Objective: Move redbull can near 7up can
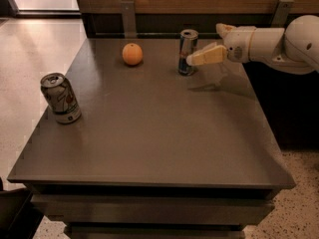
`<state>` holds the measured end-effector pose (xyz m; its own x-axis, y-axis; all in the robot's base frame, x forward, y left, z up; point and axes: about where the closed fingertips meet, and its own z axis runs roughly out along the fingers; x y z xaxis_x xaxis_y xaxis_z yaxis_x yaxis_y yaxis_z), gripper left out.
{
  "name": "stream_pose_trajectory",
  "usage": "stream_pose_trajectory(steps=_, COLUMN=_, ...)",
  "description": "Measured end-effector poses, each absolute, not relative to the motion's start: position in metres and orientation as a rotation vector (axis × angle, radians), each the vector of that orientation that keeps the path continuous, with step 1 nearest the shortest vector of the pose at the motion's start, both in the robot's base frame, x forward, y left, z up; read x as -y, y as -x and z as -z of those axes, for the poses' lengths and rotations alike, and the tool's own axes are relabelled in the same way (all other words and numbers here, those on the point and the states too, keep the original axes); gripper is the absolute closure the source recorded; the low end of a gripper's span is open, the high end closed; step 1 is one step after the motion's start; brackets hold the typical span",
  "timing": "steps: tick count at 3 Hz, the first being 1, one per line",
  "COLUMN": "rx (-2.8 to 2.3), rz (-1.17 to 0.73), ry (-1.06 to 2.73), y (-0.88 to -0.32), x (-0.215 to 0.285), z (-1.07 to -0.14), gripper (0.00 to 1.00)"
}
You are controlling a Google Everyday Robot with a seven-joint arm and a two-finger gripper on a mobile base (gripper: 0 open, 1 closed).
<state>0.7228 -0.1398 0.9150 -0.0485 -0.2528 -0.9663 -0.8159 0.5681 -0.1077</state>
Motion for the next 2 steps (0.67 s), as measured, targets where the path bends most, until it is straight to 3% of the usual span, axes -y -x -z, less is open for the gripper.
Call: stream_pose_trajectory(steps=2, rx=-1.522, rz=-0.667, ry=0.9, y=-0.741, x=0.119, z=-0.903, gripper=0.0)
